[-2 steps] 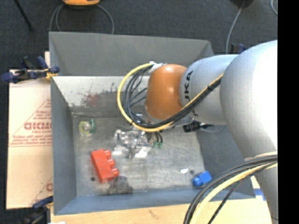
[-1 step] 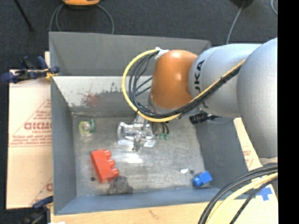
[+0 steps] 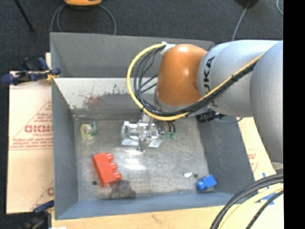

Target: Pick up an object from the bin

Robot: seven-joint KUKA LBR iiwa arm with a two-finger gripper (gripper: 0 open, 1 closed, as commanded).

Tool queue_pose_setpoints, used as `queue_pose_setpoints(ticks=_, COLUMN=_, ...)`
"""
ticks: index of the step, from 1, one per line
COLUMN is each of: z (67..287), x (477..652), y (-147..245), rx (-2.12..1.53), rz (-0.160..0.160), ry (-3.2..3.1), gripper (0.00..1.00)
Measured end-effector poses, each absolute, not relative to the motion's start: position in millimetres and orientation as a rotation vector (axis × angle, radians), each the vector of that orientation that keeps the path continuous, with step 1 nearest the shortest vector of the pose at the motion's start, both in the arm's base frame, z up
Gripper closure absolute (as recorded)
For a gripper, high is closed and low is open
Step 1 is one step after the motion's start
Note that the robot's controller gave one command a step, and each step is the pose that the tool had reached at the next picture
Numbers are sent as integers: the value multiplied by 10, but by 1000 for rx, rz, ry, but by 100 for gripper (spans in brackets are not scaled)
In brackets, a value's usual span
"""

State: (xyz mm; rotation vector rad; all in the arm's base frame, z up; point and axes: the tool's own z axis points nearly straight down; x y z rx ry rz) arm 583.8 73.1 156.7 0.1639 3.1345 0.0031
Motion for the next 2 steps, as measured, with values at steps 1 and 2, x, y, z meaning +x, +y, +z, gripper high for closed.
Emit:
queue_pose_setpoints(ticks=1, z=1884, x=5843, y=728, rx=165, rz=3, ry=3134, gripper=100)
queue_pose_setpoints(ticks=2, z=1962, x=5846, y=726, rx=166, rz=3, ry=3135, gripper=100)
